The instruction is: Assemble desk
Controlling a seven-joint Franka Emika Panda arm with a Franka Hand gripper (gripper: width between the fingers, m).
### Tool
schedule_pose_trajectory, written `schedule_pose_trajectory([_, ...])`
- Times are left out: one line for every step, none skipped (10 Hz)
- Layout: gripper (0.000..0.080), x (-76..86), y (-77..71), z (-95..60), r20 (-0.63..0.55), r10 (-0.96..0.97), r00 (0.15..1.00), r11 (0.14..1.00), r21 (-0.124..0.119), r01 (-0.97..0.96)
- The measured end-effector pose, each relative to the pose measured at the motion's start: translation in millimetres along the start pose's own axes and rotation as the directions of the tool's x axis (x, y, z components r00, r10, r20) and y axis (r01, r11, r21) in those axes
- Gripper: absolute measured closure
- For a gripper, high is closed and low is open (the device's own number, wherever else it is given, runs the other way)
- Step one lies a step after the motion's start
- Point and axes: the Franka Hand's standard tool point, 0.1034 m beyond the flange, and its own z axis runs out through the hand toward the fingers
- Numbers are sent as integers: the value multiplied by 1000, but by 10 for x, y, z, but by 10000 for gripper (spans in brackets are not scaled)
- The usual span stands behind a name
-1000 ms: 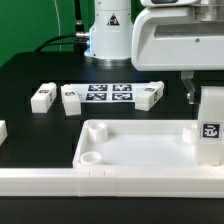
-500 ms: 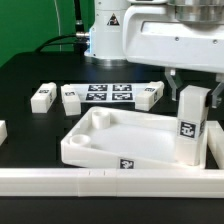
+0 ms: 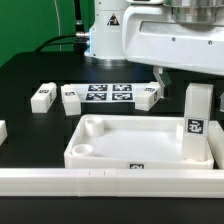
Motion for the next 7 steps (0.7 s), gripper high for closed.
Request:
schedule_pose_trajectory([166,-47,13,-71,1,-41,999,999,5,41])
schedule_pose_trajectory([152,-132,86,-154,8,-87,996,996,6,87])
schedule_pose_trajectory([152,-203,157,-213,14,-116,993,993,6,116])
schedule_pose_trajectory([151,-300,281,-247,24,-139,990,990,2,139])
schedule_pose_trajectory([151,-354,393,-247,22,-156,987,988,3,156])
schedule_pose_trajectory([151,-402,504,-216,31,-156,987,988,-6,156])
schedule_pose_trajectory([151,-401,496,-210,32,-156,987,988,-6,157])
